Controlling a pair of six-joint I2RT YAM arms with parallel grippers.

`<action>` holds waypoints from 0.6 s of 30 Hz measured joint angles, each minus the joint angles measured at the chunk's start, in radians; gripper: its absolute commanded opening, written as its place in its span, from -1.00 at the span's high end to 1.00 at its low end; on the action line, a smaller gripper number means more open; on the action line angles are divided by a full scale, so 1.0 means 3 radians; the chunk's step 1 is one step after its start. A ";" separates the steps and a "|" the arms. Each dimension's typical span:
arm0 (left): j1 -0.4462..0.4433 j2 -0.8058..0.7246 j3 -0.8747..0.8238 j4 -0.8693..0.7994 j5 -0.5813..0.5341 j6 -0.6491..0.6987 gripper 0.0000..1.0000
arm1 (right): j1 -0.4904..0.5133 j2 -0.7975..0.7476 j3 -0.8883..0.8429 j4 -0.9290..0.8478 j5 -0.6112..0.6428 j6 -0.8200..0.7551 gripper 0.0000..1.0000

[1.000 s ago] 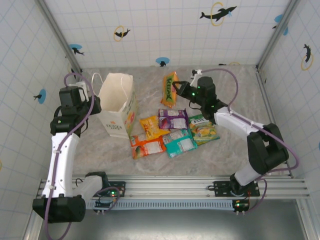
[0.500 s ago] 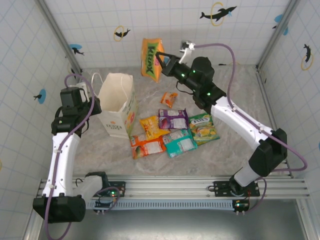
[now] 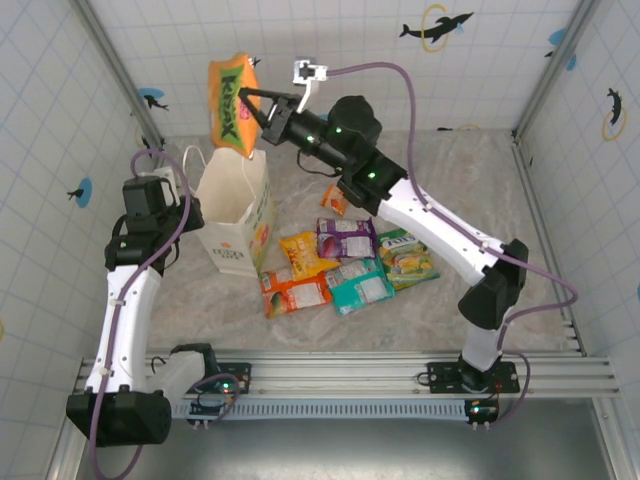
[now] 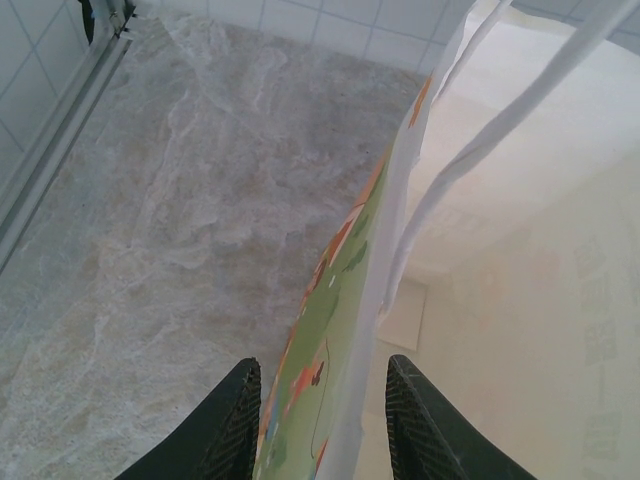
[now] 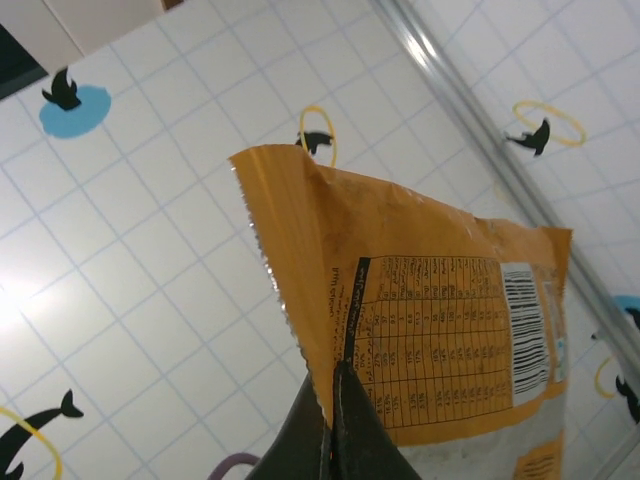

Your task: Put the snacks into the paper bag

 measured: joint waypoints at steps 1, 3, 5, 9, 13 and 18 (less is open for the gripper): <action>0.0000 -0.0001 -0.0003 0.0001 0.0004 0.0000 0.28 | 0.0020 0.0036 0.0003 -0.0009 -0.0008 0.0003 1.00; 0.0000 -0.0005 -0.0006 0.0001 0.0005 -0.0001 0.28 | 0.0046 0.0100 0.0004 -0.0024 -0.0013 0.0011 1.00; 0.0000 -0.0005 -0.0006 0.0003 0.0005 0.0000 0.28 | 0.0065 0.0161 0.0004 -0.0067 -0.0005 0.0019 1.00; 0.0000 -0.0005 -0.0013 0.0008 0.0003 -0.0001 0.28 | 0.0113 0.0221 0.0004 -0.0264 0.0071 0.0022 1.00; 0.0000 -0.0005 -0.0018 0.0025 0.0001 -0.0001 0.29 | 0.0178 0.0223 0.0004 -0.0422 0.0211 -0.0014 1.00; 0.0000 -0.0005 -0.0022 0.0027 -0.0014 -0.0003 0.29 | 0.0237 0.0221 -0.0014 -0.0490 0.0298 -0.0024 1.00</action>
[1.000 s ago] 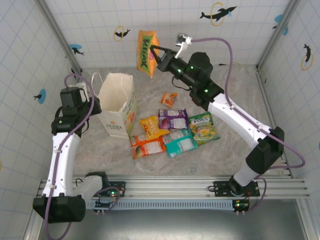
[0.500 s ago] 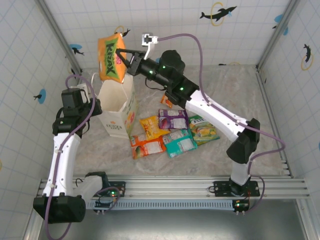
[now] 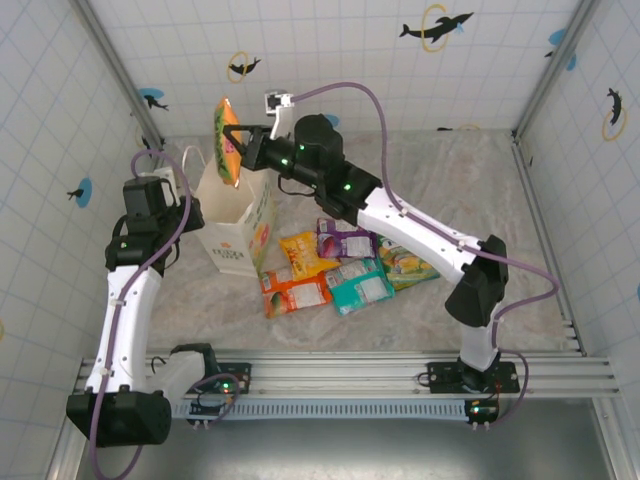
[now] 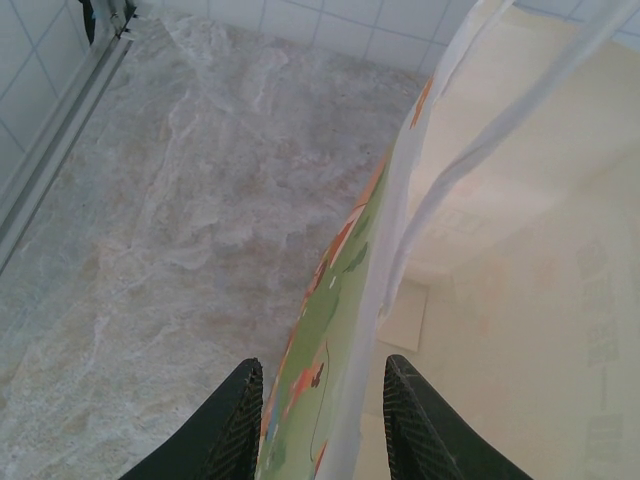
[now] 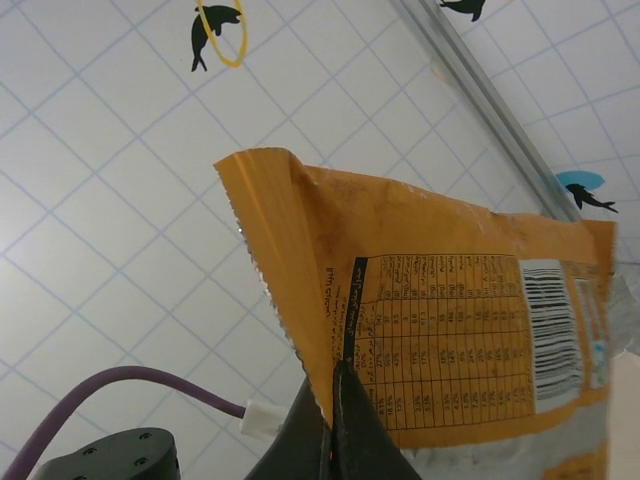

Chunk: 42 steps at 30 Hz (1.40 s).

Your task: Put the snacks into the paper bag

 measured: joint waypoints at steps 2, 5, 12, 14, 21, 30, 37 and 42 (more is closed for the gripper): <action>0.0000 0.0000 0.0000 0.0000 -0.0004 0.0000 0.29 | 0.0013 -0.0006 -0.0069 0.0005 0.0022 0.0006 1.00; 0.0000 -0.0001 -0.0015 0.0027 -0.0008 0.0000 0.30 | 0.0019 -0.0019 -0.0271 0.0022 0.0048 0.0039 1.00; 0.0000 -0.0001 -0.0031 0.0061 -0.0009 0.0000 0.30 | 0.0028 -0.0020 -0.0441 -0.0009 0.0069 0.0116 1.00; 0.0000 -0.0001 -0.0036 0.0064 -0.0009 -0.0001 0.30 | 0.0037 -0.0025 -0.0465 -0.0001 0.0097 0.0125 1.00; 0.0000 -0.0001 -0.0037 0.0074 -0.0008 -0.0011 0.30 | 0.0064 -0.0039 -0.0566 -0.0003 0.0169 0.0148 0.93; 0.0000 0.0000 -0.0037 0.0076 -0.0008 -0.0023 0.32 | 0.0062 -0.0046 -0.0566 0.0001 0.0200 0.0163 0.26; 0.0000 0.0000 -0.0037 0.0078 -0.0008 -0.0025 0.32 | 0.0062 -0.0120 -0.0568 -0.0060 0.0270 0.0080 0.19; 0.0000 0.0000 -0.0037 0.0080 -0.0008 -0.0025 0.30 | 0.0055 -0.0398 -0.0787 -0.0093 0.0300 -0.0048 0.18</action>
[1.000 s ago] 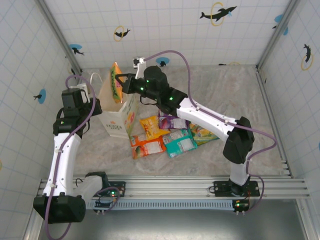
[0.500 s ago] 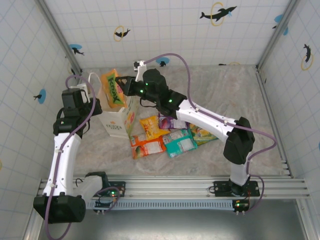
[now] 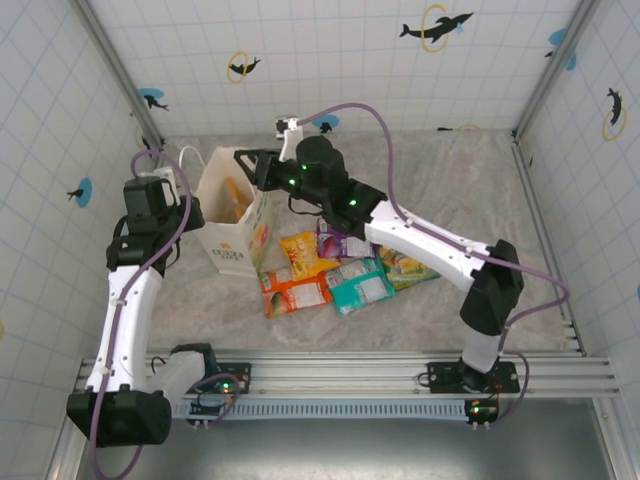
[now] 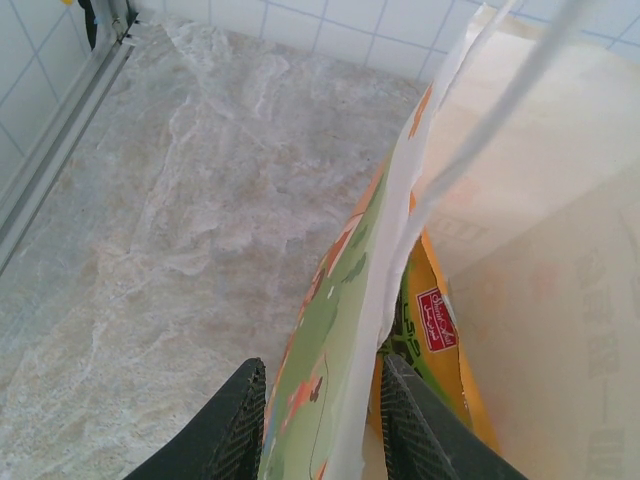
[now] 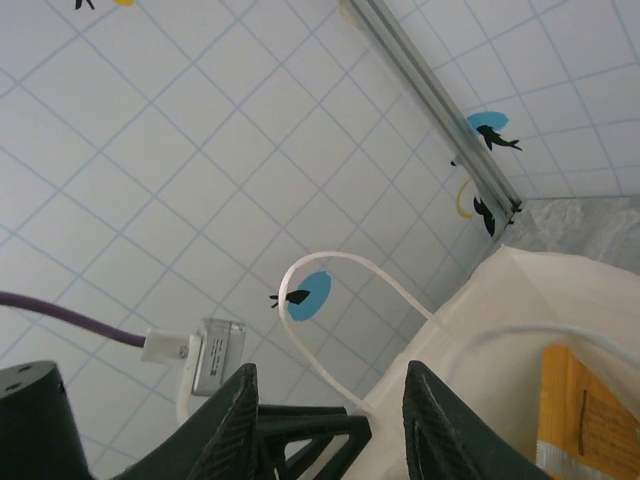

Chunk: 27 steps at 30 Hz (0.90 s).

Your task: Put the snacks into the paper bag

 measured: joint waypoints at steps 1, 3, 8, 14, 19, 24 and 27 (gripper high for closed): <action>0.0000 0.0000 0.0000 0.0001 0.0001 0.0000 0.29 | -0.0008 -0.0067 -0.0069 -0.0011 0.0003 -0.0029 0.17; 0.0000 -0.0001 0.0000 0.0005 0.0001 -0.0001 0.27 | -0.0028 -0.0226 -0.0272 -0.0014 0.0005 -0.0083 0.16; 0.0000 -0.0009 0.0000 0.0005 0.0001 -0.0025 0.22 | -0.0191 -0.0692 -0.1030 -0.0050 -0.0017 -0.0154 0.14; 0.0000 -0.0038 0.0000 0.0004 0.0001 -0.0053 0.21 | -0.0585 -0.1174 -0.2029 -0.0212 -0.0132 -0.0125 0.11; 0.0000 -0.0053 0.0000 0.0004 0.0001 -0.0058 0.21 | -0.1035 -0.1564 -0.2796 -0.0323 -0.0365 -0.0062 0.09; 0.0000 -0.0053 0.0000 0.0004 0.0018 -0.0061 0.21 | -0.1595 -0.1710 -0.3249 -0.0403 -0.0710 -0.0060 0.09; 0.0000 -0.0053 -0.0003 0.0005 0.0029 -0.0061 0.21 | -0.1830 -0.1684 -0.3372 -0.0404 -0.0902 -0.0098 0.09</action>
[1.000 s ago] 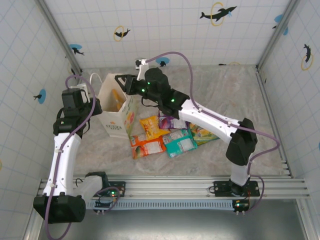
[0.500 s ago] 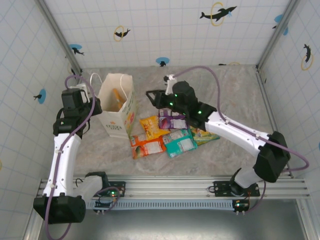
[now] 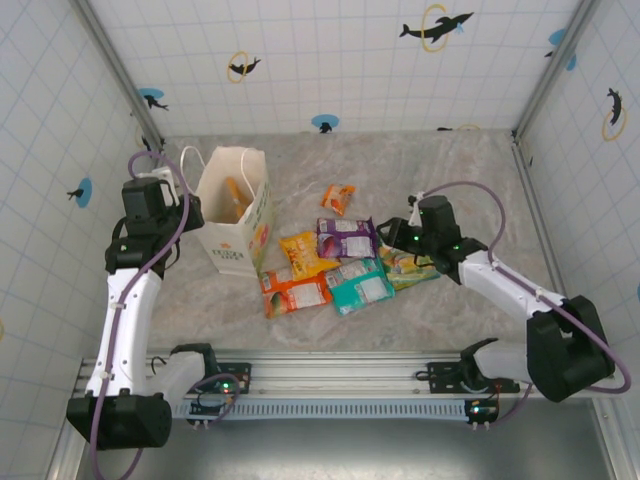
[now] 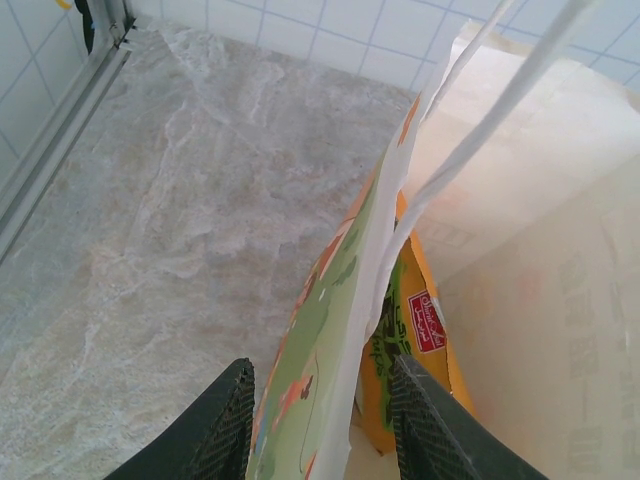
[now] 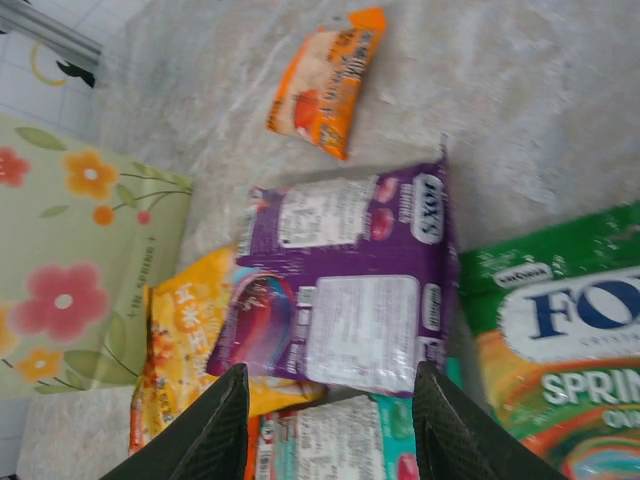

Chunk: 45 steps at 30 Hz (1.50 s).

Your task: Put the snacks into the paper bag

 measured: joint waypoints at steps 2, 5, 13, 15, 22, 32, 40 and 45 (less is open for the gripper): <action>0.0000 0.0000 -0.0006 0.0000 0.0006 0.0000 0.20 | -0.0081 0.0107 -0.0019 0.0020 -0.0120 -0.0032 0.09; 0.0000 0.0000 -0.0013 -0.0001 0.0008 0.0001 0.21 | -0.0137 0.0373 -0.0015 0.0108 -0.0291 -0.0057 0.09; 0.0000 0.0000 -0.0017 -0.0001 0.0009 0.0001 0.21 | -0.0184 0.1177 0.0268 0.0130 -0.0540 -0.0142 0.04; 0.0000 0.0000 -0.0018 -0.0001 0.0008 0.0001 0.21 | -0.0209 0.1291 0.0327 0.0197 -0.0577 -0.0145 0.03; 0.0000 0.0001 -0.0019 -0.0001 0.0009 0.0001 0.21 | -0.0281 0.1621 0.0464 0.0518 -0.0786 -0.0088 0.04; 0.0000 0.0006 -0.0042 0.0019 0.0009 0.0001 0.21 | -0.0329 0.1925 0.0491 0.0979 -0.1057 0.0118 0.11; 0.0000 0.0014 -0.0061 0.0058 0.0009 0.0001 0.21 | -0.0331 0.1987 0.0492 0.1104 -0.1058 0.0177 0.68; 0.0000 0.0025 -0.0061 0.0060 0.0006 0.0001 0.20 | -0.0345 0.1966 0.0491 0.1116 -0.1031 0.0159 0.91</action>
